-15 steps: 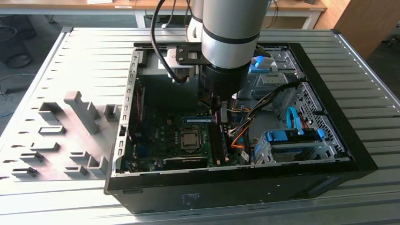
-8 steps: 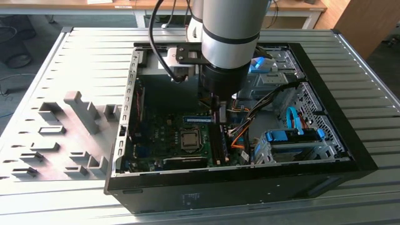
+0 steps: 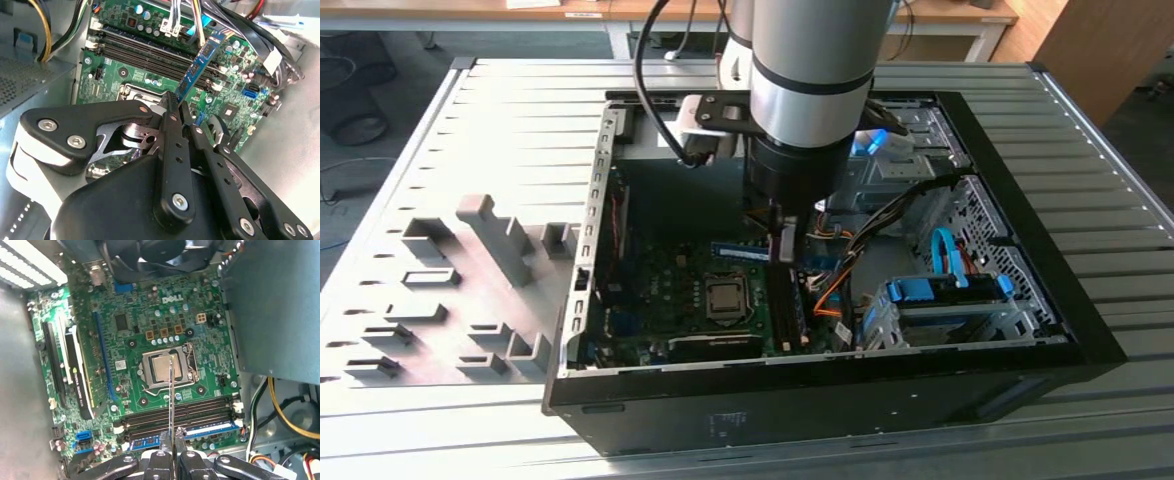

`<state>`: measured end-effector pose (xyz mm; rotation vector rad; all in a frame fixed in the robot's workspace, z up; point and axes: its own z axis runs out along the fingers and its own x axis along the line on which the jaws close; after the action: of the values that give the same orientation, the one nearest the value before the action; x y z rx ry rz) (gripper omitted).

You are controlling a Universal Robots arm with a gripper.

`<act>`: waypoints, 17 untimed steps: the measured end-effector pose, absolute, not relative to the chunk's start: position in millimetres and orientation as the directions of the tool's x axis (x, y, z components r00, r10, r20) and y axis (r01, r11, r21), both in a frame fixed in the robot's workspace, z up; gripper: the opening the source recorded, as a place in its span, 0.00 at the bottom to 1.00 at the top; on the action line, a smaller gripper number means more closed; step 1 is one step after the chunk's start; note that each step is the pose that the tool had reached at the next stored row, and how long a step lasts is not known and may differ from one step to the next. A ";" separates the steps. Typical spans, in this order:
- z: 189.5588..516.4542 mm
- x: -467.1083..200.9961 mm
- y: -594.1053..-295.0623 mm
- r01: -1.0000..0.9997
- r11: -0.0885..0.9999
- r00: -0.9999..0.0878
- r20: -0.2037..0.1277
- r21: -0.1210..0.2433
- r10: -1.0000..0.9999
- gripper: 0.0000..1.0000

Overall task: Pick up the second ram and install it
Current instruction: 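Insert the second ram into the second slot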

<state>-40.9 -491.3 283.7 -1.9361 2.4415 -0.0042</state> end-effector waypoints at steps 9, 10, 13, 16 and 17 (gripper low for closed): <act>283.2 -40.9 -491.3 -0.949 0.316 -0.315 -0.009 -0.021 -0.949 0.14; 283.2 -40.9 -491.3 -0.947 0.322 -0.322 -0.008 -0.021 -0.947 0.14; 283.1 -40.8 -491.3 -0.941 0.339 -0.339 -0.004 -0.022 -0.941 0.14; 283.0 -40.9 -491.3 -0.934 0.356 -0.356 -0.001 -0.023 -0.934 0.14; 283.0 -40.9 -491.3 -0.932 0.362 -0.362 0.000 -0.024 -0.932 0.14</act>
<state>-40.9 -491.3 283.0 -1.7659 2.5815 -0.0303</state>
